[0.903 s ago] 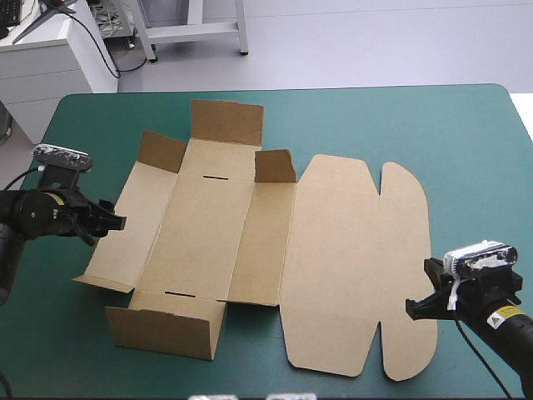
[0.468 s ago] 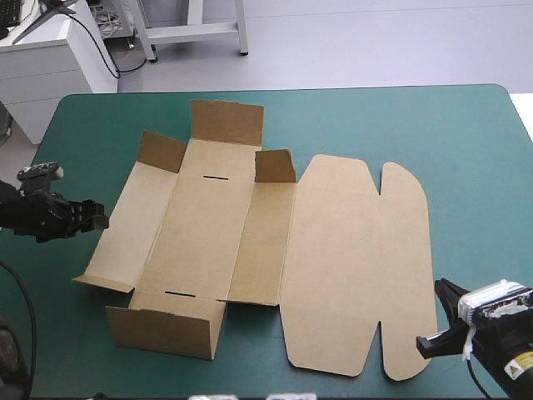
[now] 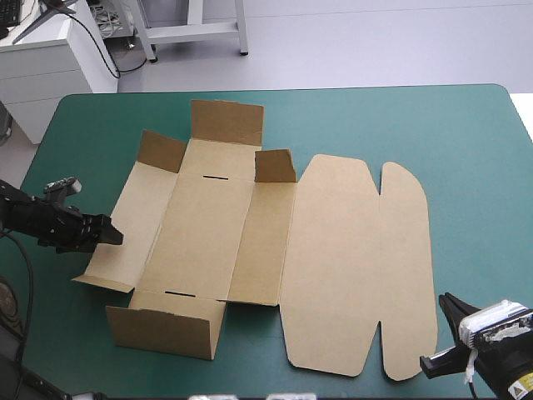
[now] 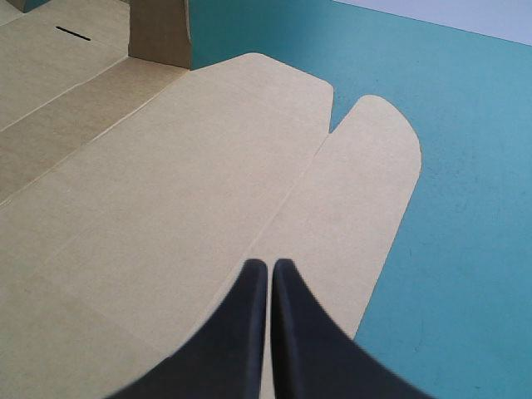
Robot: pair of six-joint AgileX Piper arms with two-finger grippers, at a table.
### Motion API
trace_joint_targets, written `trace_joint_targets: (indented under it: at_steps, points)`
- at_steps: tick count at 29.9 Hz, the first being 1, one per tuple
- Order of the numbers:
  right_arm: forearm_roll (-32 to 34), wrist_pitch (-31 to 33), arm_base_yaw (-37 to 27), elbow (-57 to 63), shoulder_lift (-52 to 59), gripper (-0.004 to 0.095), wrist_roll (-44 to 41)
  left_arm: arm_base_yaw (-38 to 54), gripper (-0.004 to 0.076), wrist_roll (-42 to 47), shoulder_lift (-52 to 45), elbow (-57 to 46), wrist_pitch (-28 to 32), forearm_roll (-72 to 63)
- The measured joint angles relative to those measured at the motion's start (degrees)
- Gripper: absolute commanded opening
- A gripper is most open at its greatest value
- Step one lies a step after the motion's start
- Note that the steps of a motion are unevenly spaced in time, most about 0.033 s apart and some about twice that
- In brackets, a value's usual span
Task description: Fold the box
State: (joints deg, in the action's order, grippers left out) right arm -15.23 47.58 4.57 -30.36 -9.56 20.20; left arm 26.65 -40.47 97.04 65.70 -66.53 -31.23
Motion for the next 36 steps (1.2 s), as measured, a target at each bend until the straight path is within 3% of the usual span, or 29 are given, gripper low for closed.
trace_joint_targets:
  at_steps: [10, 24, 32, 36]
  points:
    - [0.54, 0.18, 0.0, 0.02, 0.0, 0.0, 0.62, -4.61, 0.0515, -1.08, 0.7, 0.1, -1.66, -2.05]
    - [0.9, 0.13, 0.0, 0.13, 0.0, 0.0, 0.74, -10.39, 0.0502, 6.09, -2.31, 0.1, -2.12, 1.42]
    - [0.9, 0.17, 0.0, 1.12, 0.0, 0.0, 0.9, -10.95, 0.0361, 6.59, -4.3, -1.79, -2.35, 1.2]
    - [0.9, 0.17, 0.0, 1.13, 0.0, 0.0, 0.9, -11.91, 0.0228, 6.89, -4.3, -2.07, -2.39, 1.2]
